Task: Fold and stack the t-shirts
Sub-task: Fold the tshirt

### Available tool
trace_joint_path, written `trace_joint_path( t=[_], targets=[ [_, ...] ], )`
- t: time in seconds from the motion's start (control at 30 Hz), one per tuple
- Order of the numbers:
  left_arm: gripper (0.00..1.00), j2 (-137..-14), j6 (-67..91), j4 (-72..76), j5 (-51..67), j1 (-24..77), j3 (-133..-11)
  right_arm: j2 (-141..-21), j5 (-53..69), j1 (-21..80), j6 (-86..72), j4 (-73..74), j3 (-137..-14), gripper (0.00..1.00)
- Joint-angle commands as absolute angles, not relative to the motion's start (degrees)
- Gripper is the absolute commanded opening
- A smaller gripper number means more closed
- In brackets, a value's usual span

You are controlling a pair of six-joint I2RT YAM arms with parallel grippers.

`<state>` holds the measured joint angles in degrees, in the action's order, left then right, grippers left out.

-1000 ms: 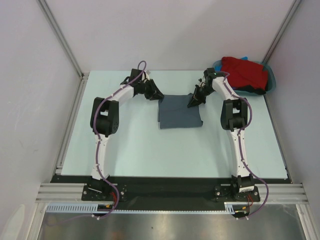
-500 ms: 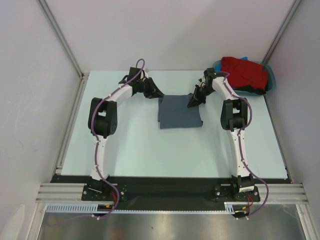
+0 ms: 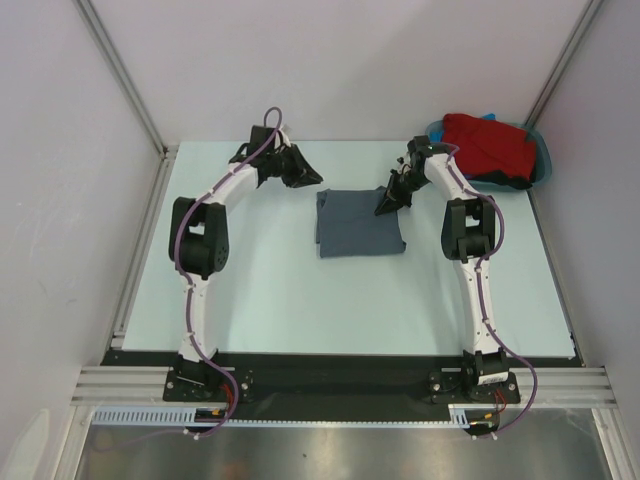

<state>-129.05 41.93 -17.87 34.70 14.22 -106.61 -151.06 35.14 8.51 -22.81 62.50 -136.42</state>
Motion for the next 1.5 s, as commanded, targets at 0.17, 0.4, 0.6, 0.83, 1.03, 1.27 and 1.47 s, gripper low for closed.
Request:
trace_joint_path(
  t=[0.17, 0.4, 0.6, 0.83, 1.03, 1.27, 1.47],
  targets=[
    [0.19, -127.7, 38.5, -19.0, 34.6, 14.6, -105.3, -150.5, 31.8, 7.6, -21.2, 63.9, -136.2, 0.0],
    [0.19, -129.1, 37.1, -19.6, 34.5, 15.4, -105.6, -150.5, 31.7, 7.6, -21.0, 64.0, -136.2, 0.0],
    [0.2, -130.3, 36.8, -19.9, 34.4, 15.9, -106.0, -150.4, 31.8, 7.6, -21.0, 64.1, -136.3, 0.0],
    [0.25, -131.8, 35.1, -22.1, 32.7, 16.6, -108.2, -150.4, 31.9, 7.6, -21.0, 64.0, -136.1, 0.0],
    [0.26, -133.2, 34.7, -22.7, 32.3, 17.2, -109.5, -150.4, 32.0, 7.6, -21.0, 64.0, -136.1, 0.0],
    [0.26, -134.1, 35.1, -22.6, 32.4, 17.8, -110.4, -150.5, 32.0, 7.6, -21.0, 64.0, -136.1, 0.0],
    [0.27, -135.7, 35.3, -22.6, 33.4, 17.9, -112.1, -150.5, 32.0, 7.6, -21.0, 64.0, -136.1, 0.0]
  ],
)
